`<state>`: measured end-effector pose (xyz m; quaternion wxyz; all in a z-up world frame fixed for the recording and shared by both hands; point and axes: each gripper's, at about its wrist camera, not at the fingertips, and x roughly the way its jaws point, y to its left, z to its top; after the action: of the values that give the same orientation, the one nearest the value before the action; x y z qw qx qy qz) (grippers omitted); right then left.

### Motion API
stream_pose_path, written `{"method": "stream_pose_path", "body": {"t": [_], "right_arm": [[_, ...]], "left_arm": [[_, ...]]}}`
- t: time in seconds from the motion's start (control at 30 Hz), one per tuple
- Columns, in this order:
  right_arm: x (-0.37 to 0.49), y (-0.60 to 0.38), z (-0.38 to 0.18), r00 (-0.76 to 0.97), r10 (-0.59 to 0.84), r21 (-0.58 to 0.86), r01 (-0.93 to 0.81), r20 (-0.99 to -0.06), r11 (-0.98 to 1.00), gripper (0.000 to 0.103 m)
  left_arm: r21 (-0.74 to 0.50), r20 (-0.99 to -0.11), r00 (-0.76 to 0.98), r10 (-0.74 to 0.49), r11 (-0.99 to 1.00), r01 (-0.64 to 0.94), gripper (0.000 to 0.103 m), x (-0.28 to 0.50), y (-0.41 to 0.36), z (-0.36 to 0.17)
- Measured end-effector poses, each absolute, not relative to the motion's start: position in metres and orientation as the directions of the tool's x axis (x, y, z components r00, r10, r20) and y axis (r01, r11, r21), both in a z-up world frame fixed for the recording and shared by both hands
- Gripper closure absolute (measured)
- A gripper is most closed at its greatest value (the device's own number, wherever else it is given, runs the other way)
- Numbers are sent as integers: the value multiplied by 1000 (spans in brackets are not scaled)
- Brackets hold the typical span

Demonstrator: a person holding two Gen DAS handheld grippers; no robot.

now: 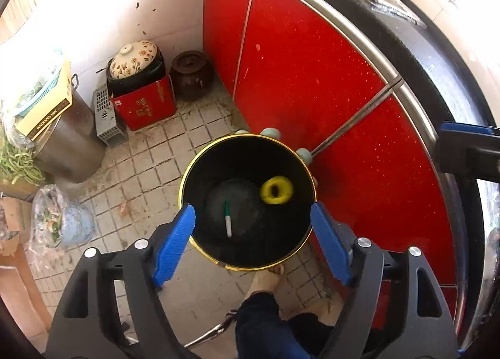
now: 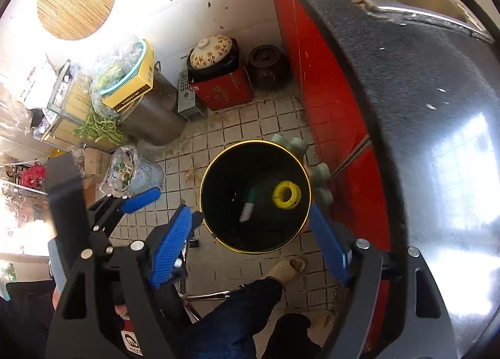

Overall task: Collect trash
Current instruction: 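Carry marker and tape roll to the bin and open both tools over it, then swing both tools back over the countertop, then grasp the clear plastic cup with the left tool while the right tool grasps crumpled paper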

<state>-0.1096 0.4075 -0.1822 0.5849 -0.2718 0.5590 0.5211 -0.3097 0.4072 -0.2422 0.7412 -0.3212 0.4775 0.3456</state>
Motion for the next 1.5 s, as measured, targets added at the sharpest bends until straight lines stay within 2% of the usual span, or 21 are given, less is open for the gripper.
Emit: {"method": "stream_pose_path", "body": {"t": [0.03, 0.1, 0.23, 0.37, 0.47, 0.67, 0.77, 0.9, 1.1, 1.43, 1.5], "right_arm": [[-104, 396, -172, -149, 321, 255, -913, -935, 320, 24], [-92, 375, -155, -104, 353, 236, -905, -930, 354, 14], [-60, 316, -119, -6, 413, 217, -858, -911, 466, 10], [-16, 220, -83, 171, 425, 166, -744, -889, 647, 10], [6, 150, -63, 275, 403, 145, -642, -873, 753, 10], [29, 1, -31, 472, 264, 107, -332, -841, 937, 10], [25, -69, -23, 524, 205, 121, -191, -827, 974, 10], [16, -131, -9, 570, 169, 141, -92, -804, 986, 10], [5, -163, -5, 590, 139, 142, -41, -795, 989, 10], [39, -190, -19, 574, 161, 183, -21, -803, 983, 10], [53, -196, -28, 558, 167, 192, -13, -813, 981, 14]], "left_arm": [[-147, -928, 309, 208, 559, -816, 22, -309, 405, -237], [-121, -922, 306, 235, 577, -808, 14, -305, 397, -223], [-79, -911, 318, 263, 645, -760, 10, -280, 373, -189], [-92, -885, 399, 242, 748, -658, 10, -234, 333, -152], [-97, -870, 460, 177, 854, -512, 10, -183, 290, -128], [-76, -825, 565, -14, 993, -87, 10, -73, 174, -84], [-71, -807, 585, -83, 997, 43, 10, -41, 129, -70], [-84, -793, 587, -162, 984, 157, 10, -17, 75, -57], [-76, -797, 575, -186, 975, 211, 10, -1, 43, -54], [-126, -812, 559, -169, 985, 115, 10, 52, 49, -61], [-137, -813, 559, -164, 986, 90, 10, 72, 49, -67]]}}
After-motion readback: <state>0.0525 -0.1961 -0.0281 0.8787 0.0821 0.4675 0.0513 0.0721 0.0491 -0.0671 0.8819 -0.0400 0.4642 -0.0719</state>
